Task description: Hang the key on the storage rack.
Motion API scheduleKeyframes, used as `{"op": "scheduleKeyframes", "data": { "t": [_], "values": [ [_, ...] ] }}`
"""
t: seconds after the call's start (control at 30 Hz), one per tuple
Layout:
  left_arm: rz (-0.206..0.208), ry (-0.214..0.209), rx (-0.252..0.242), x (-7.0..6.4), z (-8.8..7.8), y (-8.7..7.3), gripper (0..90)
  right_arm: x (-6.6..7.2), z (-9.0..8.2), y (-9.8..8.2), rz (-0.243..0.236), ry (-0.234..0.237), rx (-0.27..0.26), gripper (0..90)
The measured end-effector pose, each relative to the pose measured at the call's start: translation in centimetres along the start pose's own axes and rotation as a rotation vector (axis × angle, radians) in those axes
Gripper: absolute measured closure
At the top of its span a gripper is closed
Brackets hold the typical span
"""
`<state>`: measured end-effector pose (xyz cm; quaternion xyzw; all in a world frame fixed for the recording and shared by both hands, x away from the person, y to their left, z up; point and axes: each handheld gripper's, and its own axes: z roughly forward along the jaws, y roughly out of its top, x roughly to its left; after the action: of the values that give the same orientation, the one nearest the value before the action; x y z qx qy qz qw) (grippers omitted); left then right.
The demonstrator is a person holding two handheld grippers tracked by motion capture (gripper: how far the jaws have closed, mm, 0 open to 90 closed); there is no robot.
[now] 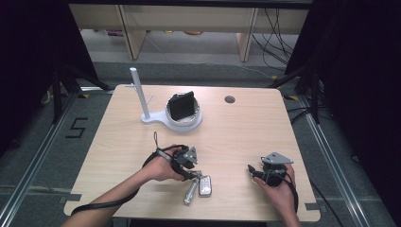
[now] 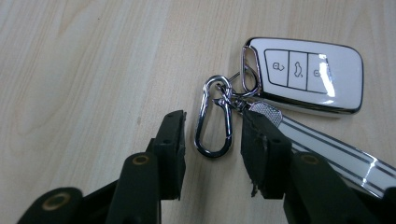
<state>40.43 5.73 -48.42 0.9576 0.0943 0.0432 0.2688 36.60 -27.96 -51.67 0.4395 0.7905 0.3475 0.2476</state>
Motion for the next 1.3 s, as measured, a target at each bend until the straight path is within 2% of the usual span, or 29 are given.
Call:
{"op": "scheduleKeyframes", "data": {
  "t": [0.1,0.3,0.4,0.47,0.5,0.63,0.67,0.7,0.73,0.8,0.83,0.87,0.97,1.03,1.1,1.13,1.3],
  "values": [
    [0.001,0.021,-0.005,-0.3,-0.1,0.0,67.3,0.0,0.0,0.0,-0.001,0.001,0.0,36.9],
    [-0.011,0.014,-0.021,-1.4,-0.9,0.2,80.8,0.0,0.0,0.0,-0.002,0.0,0.002,36.9],
    [-0.034,0.0,0.003,-1.7,-0.6,0.1,86.7,0.1,0.1,0.0,-0.003,-0.002,0.002,36.9],
    [-0.027,-0.014,0.038,-1.9,-0.2,0.0,89.0,0.1,0.0,0.0,-0.004,-0.002,0.002,36.9],
    [-0.039,-0.018,0.035,-2.0,0.0,-0.1,89.2,0.0,0.0,0.0,-0.001,-0.001,0.001,36.9],
    [-0.027,-0.017,0.063,-2.0,0.3,-0.1,89.3,0.0,0.0,0.0,-0.001,0.0,0.002,36.9],
    [-0.034,-0.015,0.062,-2.0,0.3,-0.1,89.4,0.0,0.0,0.0,-0.001,0.0,0.003,36.9],
    [-0.069,-0.013,0.04,-2.1,0.5,-0.1,89.4,0.0,0.0,0.0,-0.002,0.0,0.004,36.9],
    [-0.046,-0.01,0.06,-1.9,0.4,-0.1,89.4,0.0,0.0,0.0,-0.002,0.0,0.003,36.9],
    [-0.04,-0.003,0.075,-1.6,0.4,0.0,89.4,0.0,0.0,0.0,-0.003,0.0,0.001,36.9],
    [-0.057,0.004,0.063,-1.7,0.5,0.0,89.4,0.0,0.0,0.0,-0.001,0.0,0.001,36.9],
    [-0.045,0.006,0.081,-1.4,0.3,0.0,89.4,0.0,0.0,0.0,0.004,0.0,0.003,36.9],
    [-0.072,0.025,0.083,-1.2,0.4,0.0,89.4,0.1,0.0,0.0,-0.002,-0.001,0.002,36.9],
    [-0.057,0.039,0.086,-0.8,0.4,0.1,89.4,0.1,0.0,0.0,-0.002,-0.001,0.002,36.9],
    [-0.089,0.042,0.075,-0.6,0.5,0.1,89.4,0.0,0.0,0.0,-0.001,-0.001,0.002,36.9],
    [-0.081,0.048,0.074,-0.4,0.6,0.2,89.4,0.0,0.0,0.0,-0.002,-0.001,0.001,36.9],
    [-0.108,0.067,0.07,0.4,0.9,0.6,89.2,0.1,0.0,0.0,-0.003,-0.002,0.003,36.9]
  ]
}}
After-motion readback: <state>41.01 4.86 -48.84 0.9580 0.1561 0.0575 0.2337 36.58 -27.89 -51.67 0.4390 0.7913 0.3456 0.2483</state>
